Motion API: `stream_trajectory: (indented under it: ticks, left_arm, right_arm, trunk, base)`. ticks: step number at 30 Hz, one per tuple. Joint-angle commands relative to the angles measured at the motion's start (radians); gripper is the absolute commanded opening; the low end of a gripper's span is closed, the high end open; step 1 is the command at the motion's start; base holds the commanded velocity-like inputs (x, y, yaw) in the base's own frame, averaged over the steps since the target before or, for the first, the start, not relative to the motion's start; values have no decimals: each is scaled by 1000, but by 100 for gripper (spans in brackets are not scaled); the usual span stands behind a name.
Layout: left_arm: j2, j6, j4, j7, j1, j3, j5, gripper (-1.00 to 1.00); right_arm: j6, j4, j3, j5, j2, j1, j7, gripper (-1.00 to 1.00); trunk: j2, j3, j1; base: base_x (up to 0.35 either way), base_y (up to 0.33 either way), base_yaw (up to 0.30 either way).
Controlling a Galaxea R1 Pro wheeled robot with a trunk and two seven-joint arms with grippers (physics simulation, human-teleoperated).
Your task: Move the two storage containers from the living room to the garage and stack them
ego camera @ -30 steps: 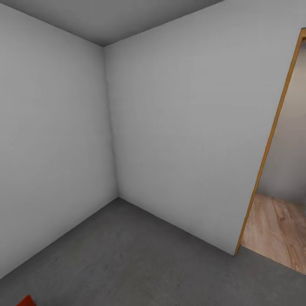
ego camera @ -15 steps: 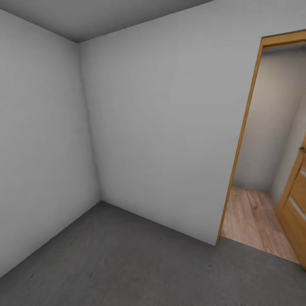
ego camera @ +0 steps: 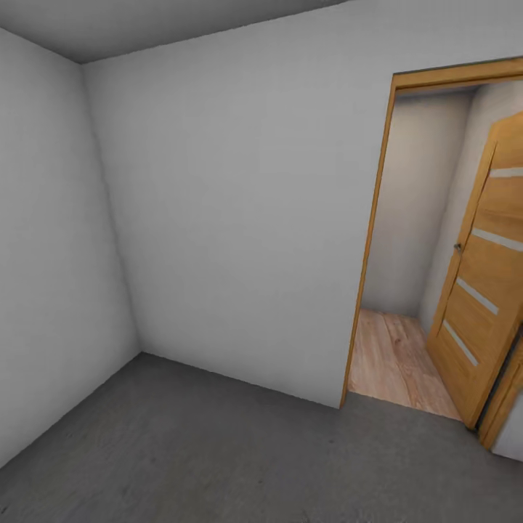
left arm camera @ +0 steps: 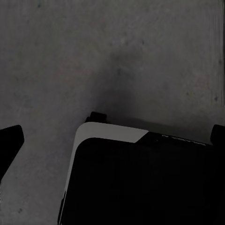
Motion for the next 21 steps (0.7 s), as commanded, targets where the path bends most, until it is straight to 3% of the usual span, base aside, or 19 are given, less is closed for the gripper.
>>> stream_trajectory:
  ticks: [1,21]
  left_arm:
    - [0,0,0,2,0,4,5,100]
    - [-1,0,0,2,0,4,5,100]
  right_arm:
    - [-4,3,9,-10,0,-1,-1,100]
    - [-6,3,8,-10,-1,-1,-1,100]
  trunk:
    - [-1,0,0]
    - [-1,0,0]
  base:
    - [0,0,-287]
    - [0,0,-287]
